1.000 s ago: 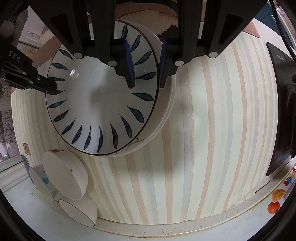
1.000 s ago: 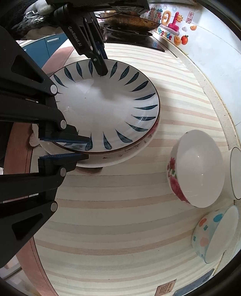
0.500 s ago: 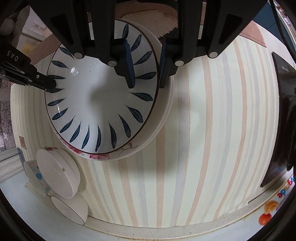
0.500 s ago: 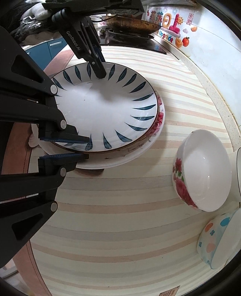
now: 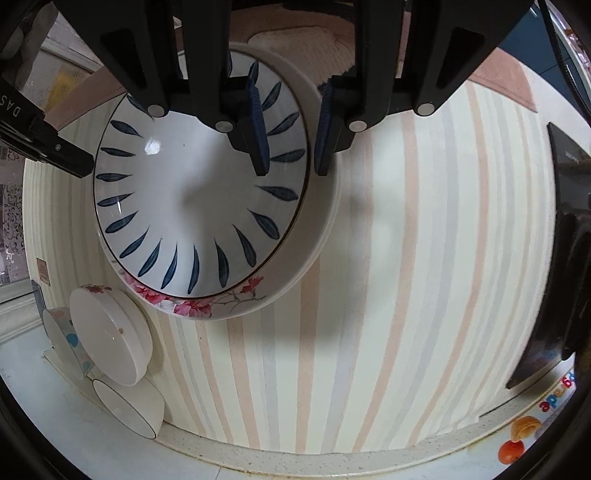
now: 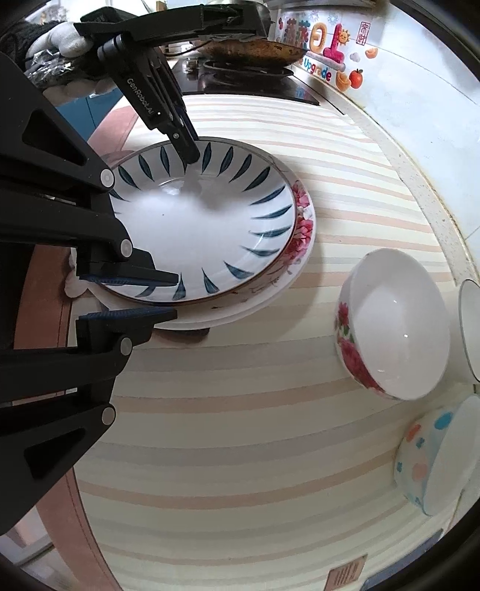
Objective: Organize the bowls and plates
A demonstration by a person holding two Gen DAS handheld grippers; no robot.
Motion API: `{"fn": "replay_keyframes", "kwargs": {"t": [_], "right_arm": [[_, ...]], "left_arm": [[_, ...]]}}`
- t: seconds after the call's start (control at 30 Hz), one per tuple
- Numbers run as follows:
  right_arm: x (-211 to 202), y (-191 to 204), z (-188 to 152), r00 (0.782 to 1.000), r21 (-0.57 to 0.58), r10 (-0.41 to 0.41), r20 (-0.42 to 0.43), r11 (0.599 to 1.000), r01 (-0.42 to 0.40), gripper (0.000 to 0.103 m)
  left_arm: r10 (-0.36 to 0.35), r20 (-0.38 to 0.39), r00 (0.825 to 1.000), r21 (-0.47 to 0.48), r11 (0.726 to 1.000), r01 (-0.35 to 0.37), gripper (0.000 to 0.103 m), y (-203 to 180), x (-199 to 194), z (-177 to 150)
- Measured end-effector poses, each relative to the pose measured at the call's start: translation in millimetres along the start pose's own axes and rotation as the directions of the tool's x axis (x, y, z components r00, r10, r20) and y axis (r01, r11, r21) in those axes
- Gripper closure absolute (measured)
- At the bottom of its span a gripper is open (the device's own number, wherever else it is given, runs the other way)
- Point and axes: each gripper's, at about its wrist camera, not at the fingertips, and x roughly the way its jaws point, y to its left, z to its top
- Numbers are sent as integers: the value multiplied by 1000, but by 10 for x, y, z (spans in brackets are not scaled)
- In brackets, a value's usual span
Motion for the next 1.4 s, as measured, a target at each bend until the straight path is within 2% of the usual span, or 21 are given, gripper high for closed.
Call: {"fn": "replay_keyframes", "kwargs": {"t": [0.27, 0.53, 0.77, 0.93, 1.07, 1.1, 1.17, 1.3, 1.4], "right_arm": [[-404, 236, -215, 998, -45, 2, 62, 999, 1, 89], [-1036, 570, -774, 986, -78, 33, 165, 997, -20, 89], [-1543, 773, -1364, 972, -115, 69, 224, 992, -44, 89], [-1749, 835, -1612, 965, -132, 91, 246, 989, -60, 89], [-1837, 736, -1664, 960, -128, 115, 254, 988, -84, 89], [-1844, 683, -1643, 960, -124, 118, 256, 988, -88, 87], [-1832, 554, -1578, 960, -109, 120, 251, 989, -95, 86], [-1764, 203, -1320, 961, -75, 130, 246, 991, -114, 68], [-1647, -85, -1012, 967, -57, 124, 223, 992, -114, 67]], "left_arm": [[6, 75, 997, 7, 1000, -7, 80, -9, -610, -307], [-32, 162, 986, 42, 999, 26, 80, -76, -1316, -814], [-48, 200, 979, 66, 997, 35, 80, -172, -1595, -1148], [-38, 229, 973, 87, 996, 19, 80, -279, -1742, -1302], [-41, 238, 970, 84, 996, 22, 79, -392, -1741, -1288], [-47, 236, 971, 78, 997, 29, 75, -424, -1713, -1257], [-46, 236, 971, 71, 997, 30, 75, -519, -1644, -1157], [-26, 230, 973, 35, 999, 18, 75, -749, -1428, -863], [-45, 194, 980, -9, 999, 48, 75, -953, -1206, -535]]}}
